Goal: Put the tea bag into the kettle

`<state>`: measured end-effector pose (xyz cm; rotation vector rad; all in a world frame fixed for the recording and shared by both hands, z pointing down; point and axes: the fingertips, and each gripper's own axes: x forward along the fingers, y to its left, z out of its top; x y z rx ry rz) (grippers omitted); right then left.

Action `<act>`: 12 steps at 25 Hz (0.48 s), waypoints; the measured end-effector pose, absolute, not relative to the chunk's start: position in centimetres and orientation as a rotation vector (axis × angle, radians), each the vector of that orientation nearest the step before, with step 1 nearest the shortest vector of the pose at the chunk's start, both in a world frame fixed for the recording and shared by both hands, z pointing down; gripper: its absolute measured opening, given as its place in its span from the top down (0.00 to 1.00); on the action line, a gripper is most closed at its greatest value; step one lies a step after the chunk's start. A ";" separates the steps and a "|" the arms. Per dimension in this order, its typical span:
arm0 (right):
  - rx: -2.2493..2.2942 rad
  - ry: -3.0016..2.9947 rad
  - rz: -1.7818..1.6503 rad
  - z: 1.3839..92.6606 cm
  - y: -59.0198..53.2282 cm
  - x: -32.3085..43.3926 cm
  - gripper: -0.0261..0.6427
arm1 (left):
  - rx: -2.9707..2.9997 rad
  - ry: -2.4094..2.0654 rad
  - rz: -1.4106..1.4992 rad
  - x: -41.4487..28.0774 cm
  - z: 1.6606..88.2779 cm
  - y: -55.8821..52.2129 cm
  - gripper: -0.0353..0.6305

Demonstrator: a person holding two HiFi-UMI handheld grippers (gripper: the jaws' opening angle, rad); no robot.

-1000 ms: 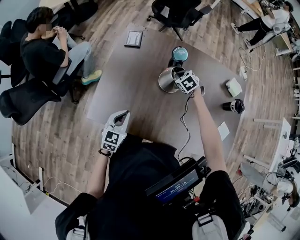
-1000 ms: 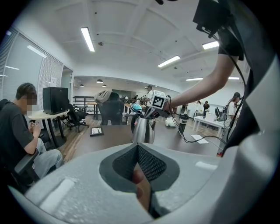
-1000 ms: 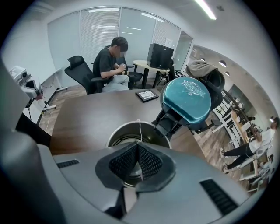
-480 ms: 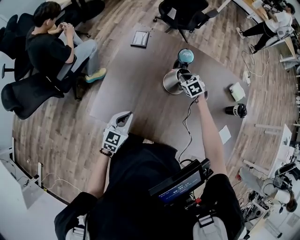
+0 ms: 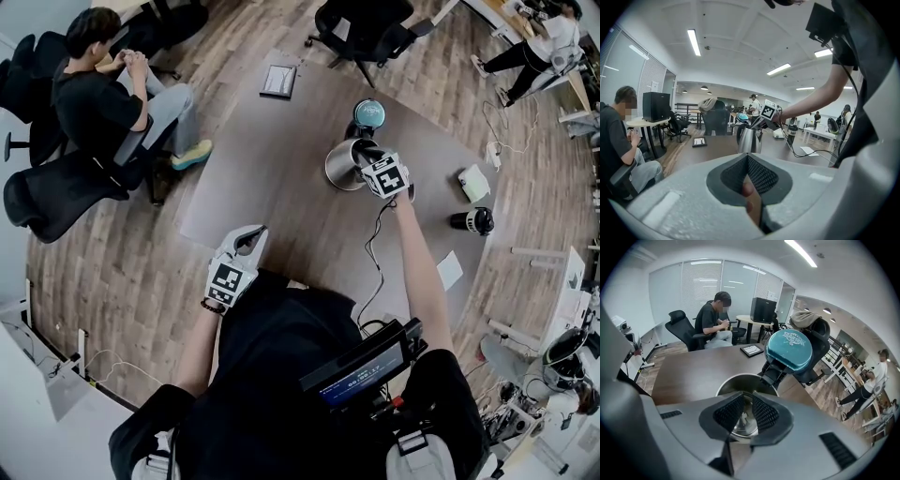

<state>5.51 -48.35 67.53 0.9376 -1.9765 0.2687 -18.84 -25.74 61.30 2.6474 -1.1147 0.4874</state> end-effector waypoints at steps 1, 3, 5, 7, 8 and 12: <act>0.940 -1.975 0.266 67.5 -48.4 5.5 0.87 | 2.649 -1.112 0.489 -18.8 61.3 -25.8 0.96; 0.945 -1.975 0.264 67.6 -48.4 5.6 0.87 | 2.651 -1.108 0.489 -18.6 61.3 -25.9 0.96; 0.947 -1.976 0.263 67.6 -48.5 5.6 0.87 | 2.653 -1.105 0.485 -18.6 61.3 -26.1 0.96; 0.953 -1.974 0.259 67.6 -48.6 5.8 0.87 | 2.658 -1.099 0.484 -18.4 61.2 -26.2 0.96; 0.958 -1.976 0.255 67.5 -48.5 5.8 0.87 | 2.660 -1.096 0.484 -18.3 61.2 -26.2 0.96; 0.998 -1.999 0.237 66.9 -48.1 5.8 0.87 | 2.659 -1.090 0.491 -18.4 61.4 -26.0 0.96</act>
